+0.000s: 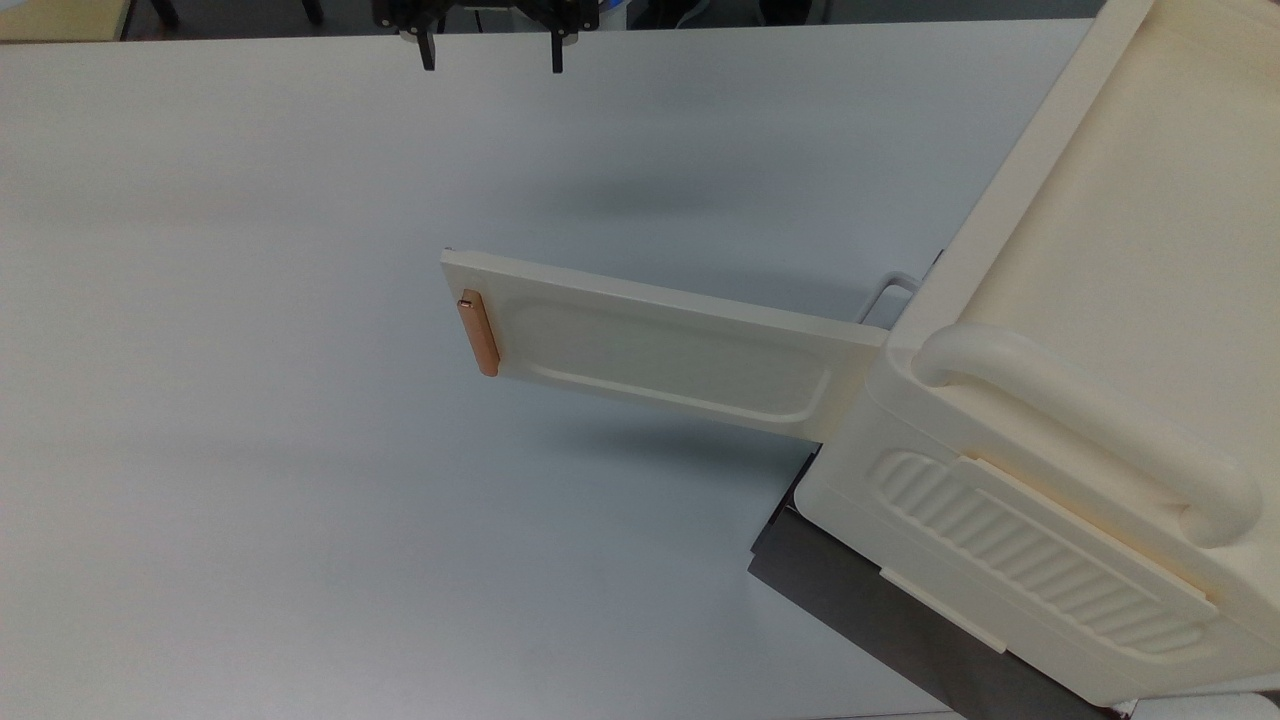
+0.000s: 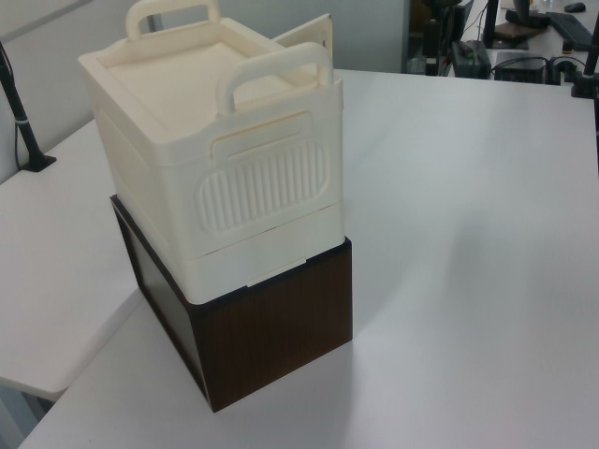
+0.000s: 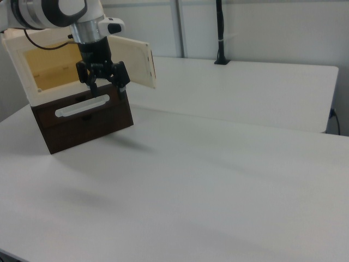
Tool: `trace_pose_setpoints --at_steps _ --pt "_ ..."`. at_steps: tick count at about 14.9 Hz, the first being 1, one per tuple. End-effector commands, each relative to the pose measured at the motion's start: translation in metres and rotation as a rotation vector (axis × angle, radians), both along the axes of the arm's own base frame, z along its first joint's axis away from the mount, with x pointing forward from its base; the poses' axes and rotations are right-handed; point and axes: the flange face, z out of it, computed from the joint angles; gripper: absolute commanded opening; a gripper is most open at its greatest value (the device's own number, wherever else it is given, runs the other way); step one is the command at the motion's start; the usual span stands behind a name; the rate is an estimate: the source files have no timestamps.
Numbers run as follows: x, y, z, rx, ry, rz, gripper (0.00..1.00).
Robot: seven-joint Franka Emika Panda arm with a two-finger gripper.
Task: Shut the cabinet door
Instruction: 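Move the gripper down toward the orange handle on the open cream door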
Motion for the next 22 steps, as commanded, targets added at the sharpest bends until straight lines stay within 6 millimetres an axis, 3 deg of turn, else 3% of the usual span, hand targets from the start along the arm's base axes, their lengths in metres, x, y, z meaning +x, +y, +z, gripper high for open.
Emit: trace_pose_setpoints --at_steps 1,8,9,13,14,17,22 --pt "-0.009 -0.013 0.003 -0.002 0.003 -0.023 1.00" --pt "-0.008 -0.013 0.003 -0.002 0.000 -0.020 0.97" --pt "-0.008 -0.013 0.004 -0.002 -0.003 -0.016 0.84" --pt "-0.007 -0.016 0.004 -0.001 -0.003 0.002 0.10" --pt "-0.006 -0.016 0.003 -0.001 -0.003 0.002 0.03" --pt "-0.001 -0.017 0.008 0.002 -0.027 0.000 0.00" --pt "0.032 -0.020 0.021 0.074 -0.238 -0.028 0.00"
